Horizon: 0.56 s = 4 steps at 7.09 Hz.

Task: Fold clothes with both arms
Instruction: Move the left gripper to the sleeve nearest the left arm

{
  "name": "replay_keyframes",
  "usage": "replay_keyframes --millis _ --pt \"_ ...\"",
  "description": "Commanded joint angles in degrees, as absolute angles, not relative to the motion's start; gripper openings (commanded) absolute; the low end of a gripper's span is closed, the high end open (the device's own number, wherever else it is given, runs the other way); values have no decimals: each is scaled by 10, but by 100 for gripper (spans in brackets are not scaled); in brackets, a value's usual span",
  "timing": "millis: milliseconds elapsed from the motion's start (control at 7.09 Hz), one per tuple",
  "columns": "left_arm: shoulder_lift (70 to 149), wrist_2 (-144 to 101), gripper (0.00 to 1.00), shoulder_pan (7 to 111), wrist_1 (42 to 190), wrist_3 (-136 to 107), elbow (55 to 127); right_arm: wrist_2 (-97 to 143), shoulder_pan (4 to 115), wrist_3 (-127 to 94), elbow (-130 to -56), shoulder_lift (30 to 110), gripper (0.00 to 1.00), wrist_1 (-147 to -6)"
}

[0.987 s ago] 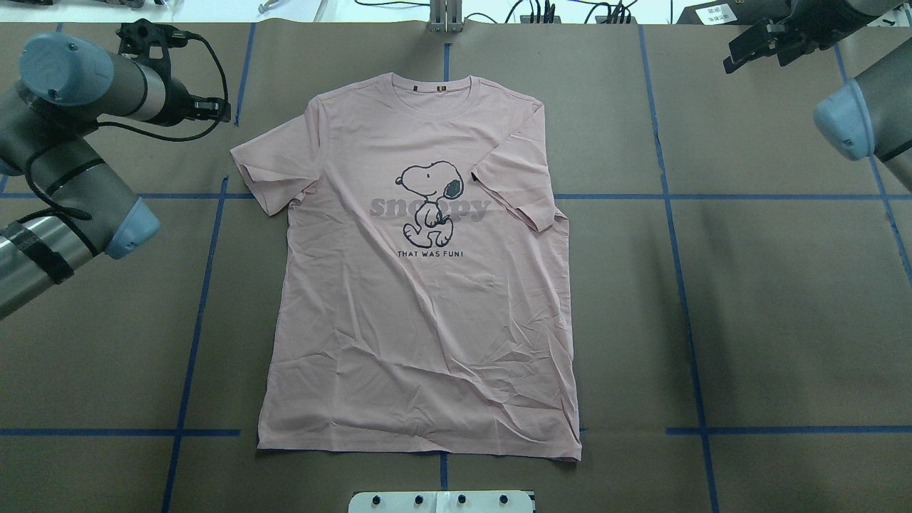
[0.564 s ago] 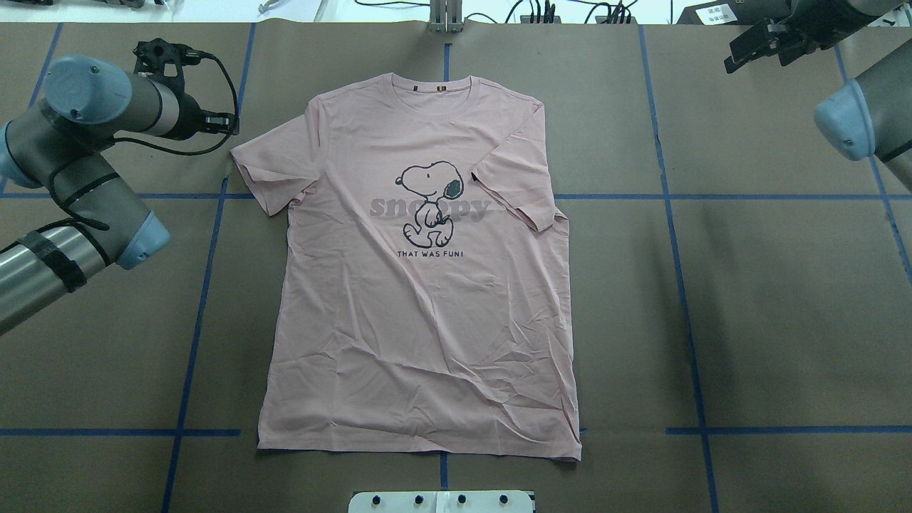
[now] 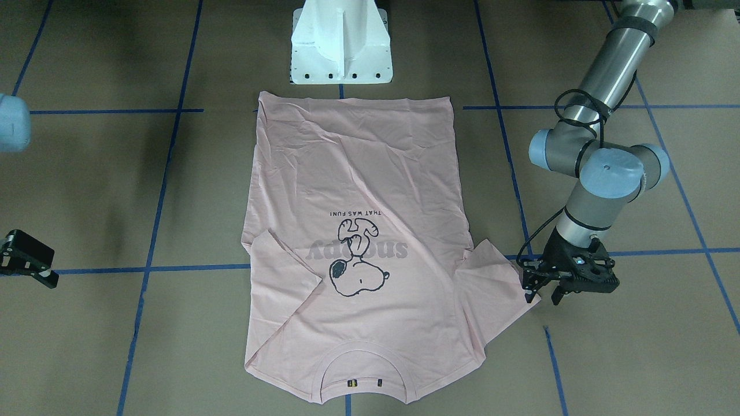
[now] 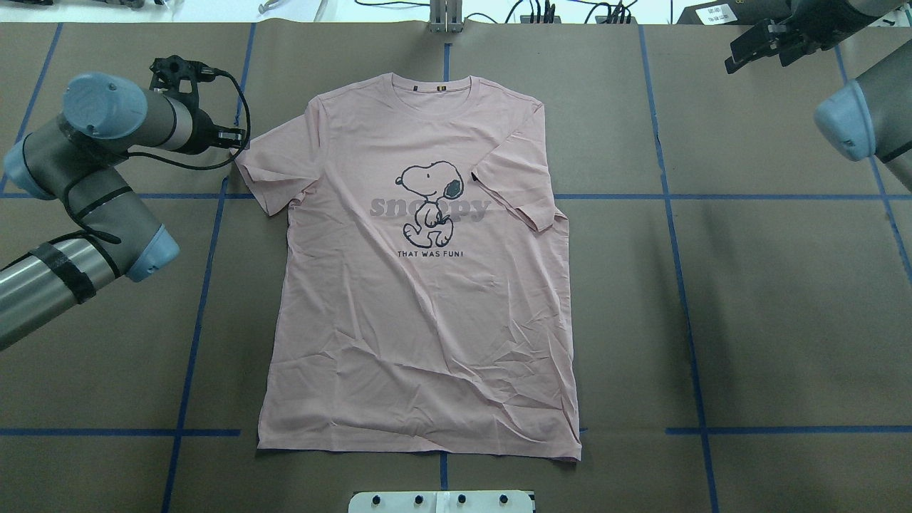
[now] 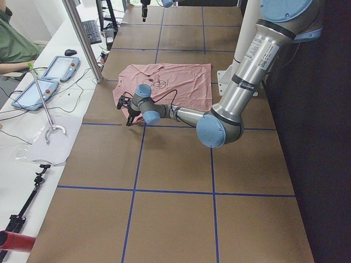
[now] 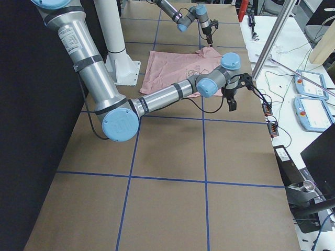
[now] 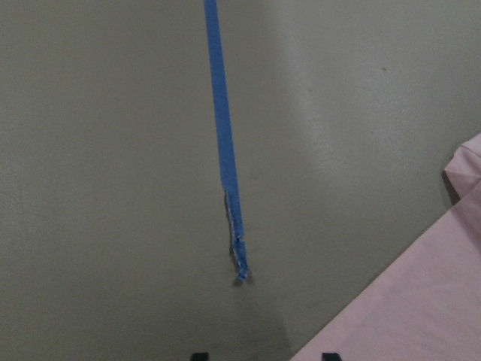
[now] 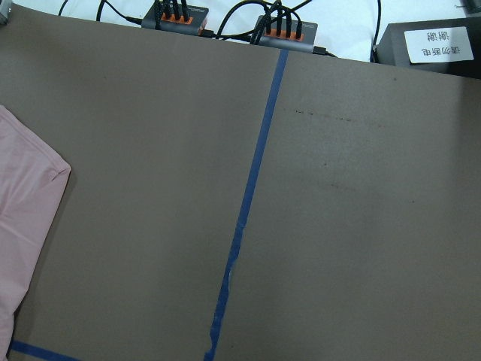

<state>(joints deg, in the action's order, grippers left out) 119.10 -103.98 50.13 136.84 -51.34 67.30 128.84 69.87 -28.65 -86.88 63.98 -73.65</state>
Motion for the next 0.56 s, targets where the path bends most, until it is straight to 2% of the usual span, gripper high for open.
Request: replay_keyframes --millis 0,282,423 --pt "1191 -1040 57 494 1368 -513 671 1288 699 -287 -868 640 100 -737" --pt "1190 -1039 37 493 1368 -513 671 1288 699 -287 -868 640 100 -737" --pt "1190 -1040 5 493 1369 -513 671 1287 699 -287 -868 640 100 -737"
